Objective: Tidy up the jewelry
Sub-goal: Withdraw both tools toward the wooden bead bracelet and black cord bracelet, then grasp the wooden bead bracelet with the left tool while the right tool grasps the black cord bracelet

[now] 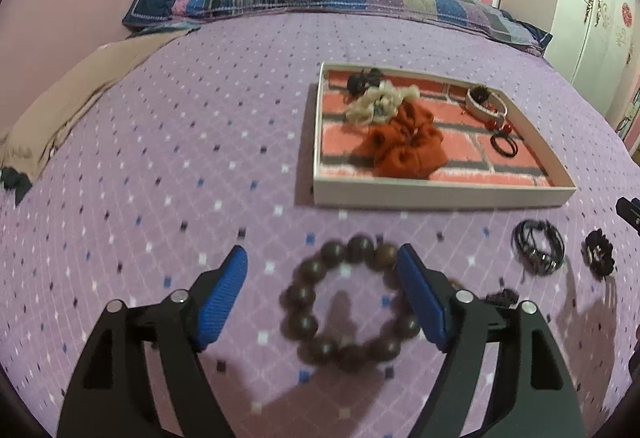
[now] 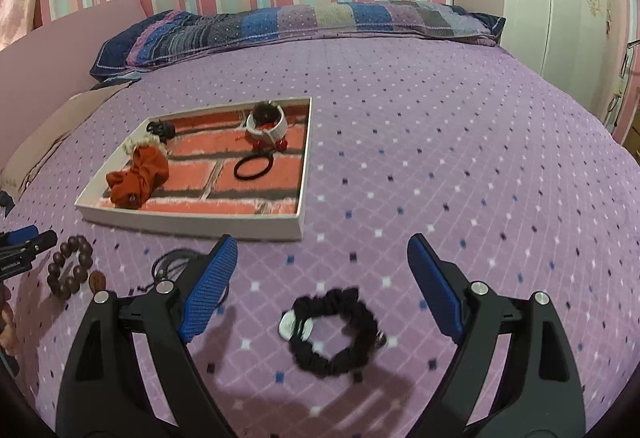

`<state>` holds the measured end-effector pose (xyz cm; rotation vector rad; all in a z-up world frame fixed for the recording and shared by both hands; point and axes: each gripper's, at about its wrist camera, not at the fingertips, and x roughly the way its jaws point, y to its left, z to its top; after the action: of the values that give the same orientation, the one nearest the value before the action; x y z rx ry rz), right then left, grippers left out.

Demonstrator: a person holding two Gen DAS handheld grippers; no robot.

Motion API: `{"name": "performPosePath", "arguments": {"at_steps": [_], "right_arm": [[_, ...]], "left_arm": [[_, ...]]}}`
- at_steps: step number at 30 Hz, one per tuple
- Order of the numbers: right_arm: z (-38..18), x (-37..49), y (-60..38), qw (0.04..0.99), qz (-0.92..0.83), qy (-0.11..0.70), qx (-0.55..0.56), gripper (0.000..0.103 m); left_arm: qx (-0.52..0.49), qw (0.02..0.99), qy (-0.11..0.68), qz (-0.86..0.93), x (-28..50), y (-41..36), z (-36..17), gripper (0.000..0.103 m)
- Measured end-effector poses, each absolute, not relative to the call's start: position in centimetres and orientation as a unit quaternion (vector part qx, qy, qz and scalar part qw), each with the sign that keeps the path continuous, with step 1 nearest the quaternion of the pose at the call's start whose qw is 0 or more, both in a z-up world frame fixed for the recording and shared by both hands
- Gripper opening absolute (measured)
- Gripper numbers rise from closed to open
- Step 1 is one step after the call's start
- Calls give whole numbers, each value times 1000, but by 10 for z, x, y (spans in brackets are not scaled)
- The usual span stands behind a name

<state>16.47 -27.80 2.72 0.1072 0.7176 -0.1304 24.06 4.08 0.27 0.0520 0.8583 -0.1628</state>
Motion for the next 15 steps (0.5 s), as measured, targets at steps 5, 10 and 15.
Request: {"name": "performPosePath", "arguments": {"at_steps": [5, 10, 15], "right_arm": [[17, 162, -260, 932, -60, 355, 51, 85], [5, 165, -241, 932, -67, 353, 43, 85], [-5, 167, -224, 934, -70, 350, 33, 85]], "left_arm": [[23, 905, 419, -71, 233, 49, -8, 76], [29, 908, 412, -65, 229, 53, -15, 76], [17, 908, 415, -60, 229, 60, -23, 76]]}}
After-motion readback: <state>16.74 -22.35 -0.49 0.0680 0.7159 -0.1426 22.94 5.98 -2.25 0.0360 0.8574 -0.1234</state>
